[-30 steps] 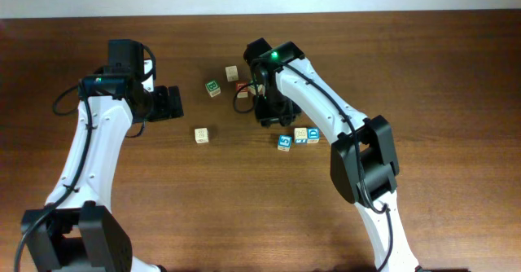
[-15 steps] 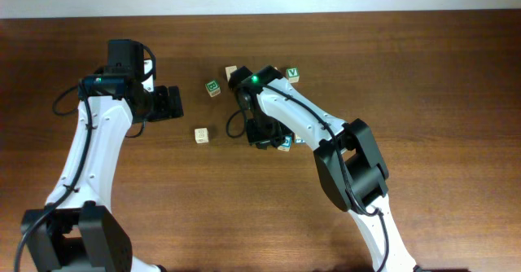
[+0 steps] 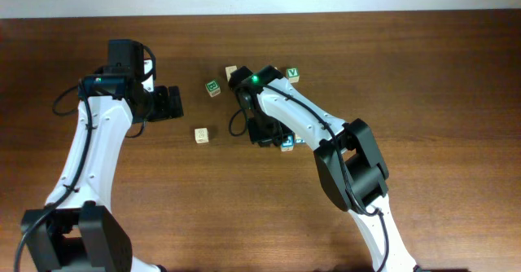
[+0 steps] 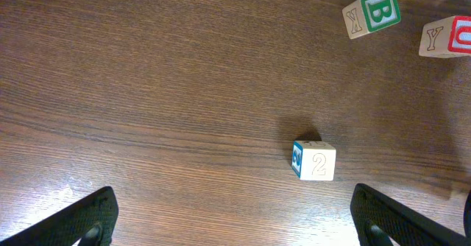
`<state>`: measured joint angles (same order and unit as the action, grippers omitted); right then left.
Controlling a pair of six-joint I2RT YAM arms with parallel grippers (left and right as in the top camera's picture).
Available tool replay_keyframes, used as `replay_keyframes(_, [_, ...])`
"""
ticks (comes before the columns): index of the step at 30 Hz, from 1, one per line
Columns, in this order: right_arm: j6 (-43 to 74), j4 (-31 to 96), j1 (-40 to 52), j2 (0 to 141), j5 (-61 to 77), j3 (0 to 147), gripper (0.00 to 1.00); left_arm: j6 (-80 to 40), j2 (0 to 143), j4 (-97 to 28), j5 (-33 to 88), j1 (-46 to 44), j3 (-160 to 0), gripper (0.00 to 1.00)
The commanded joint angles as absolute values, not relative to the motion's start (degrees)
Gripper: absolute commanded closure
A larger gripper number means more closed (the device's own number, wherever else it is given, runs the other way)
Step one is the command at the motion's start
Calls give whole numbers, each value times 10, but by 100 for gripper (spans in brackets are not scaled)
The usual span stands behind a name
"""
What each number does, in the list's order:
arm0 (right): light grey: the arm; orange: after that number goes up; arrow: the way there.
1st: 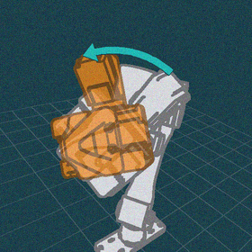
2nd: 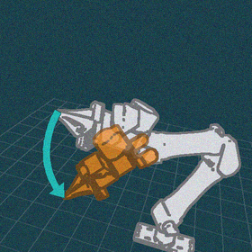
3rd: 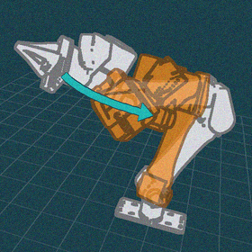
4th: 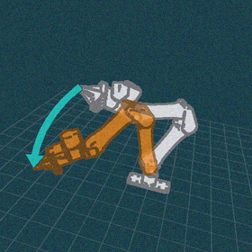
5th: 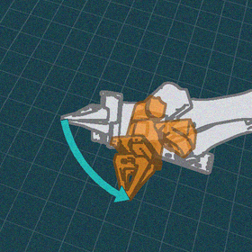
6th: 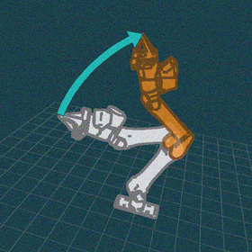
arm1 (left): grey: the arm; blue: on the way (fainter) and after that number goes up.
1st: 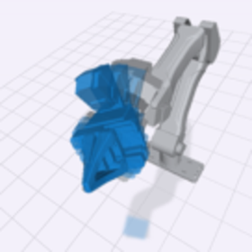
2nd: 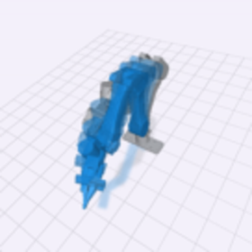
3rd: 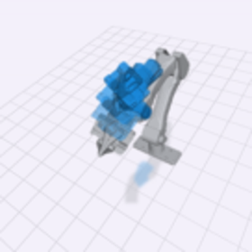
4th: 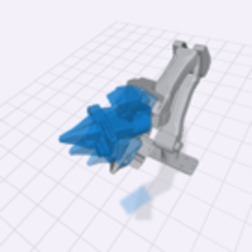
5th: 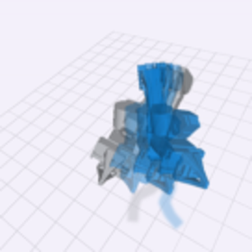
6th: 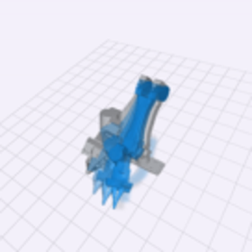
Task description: Rotate 5 blocks
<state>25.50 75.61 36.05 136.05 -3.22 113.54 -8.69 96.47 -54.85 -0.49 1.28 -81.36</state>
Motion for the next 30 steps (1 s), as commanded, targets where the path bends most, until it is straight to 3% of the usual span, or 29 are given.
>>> replay_keyframes(1, [254, 753, 360, 1364, -53, 1132, 75, -94, 968, -548, -9, 12, -822, 1])
replay_keyframes(10, [199, 715, 358, 1363, -59, 1136, 75, -94, 968, -548, -9, 12, -822, 1])
replay_keyframes(18, [199, 721, 320, 1363, -50, 1271, 74, -94, 968, -548, -9, 12, -822, 1])
replay_keyframes(23, [201, 692, 290, 1364, -50, 1291, 63, -94, 968, -548, -9, 12, -822, 1])
replay_keyframes(30, [204, 641, 258, 1365, -48, 1270, 63, -94, 968, -548, -9, 12, -822, 1])
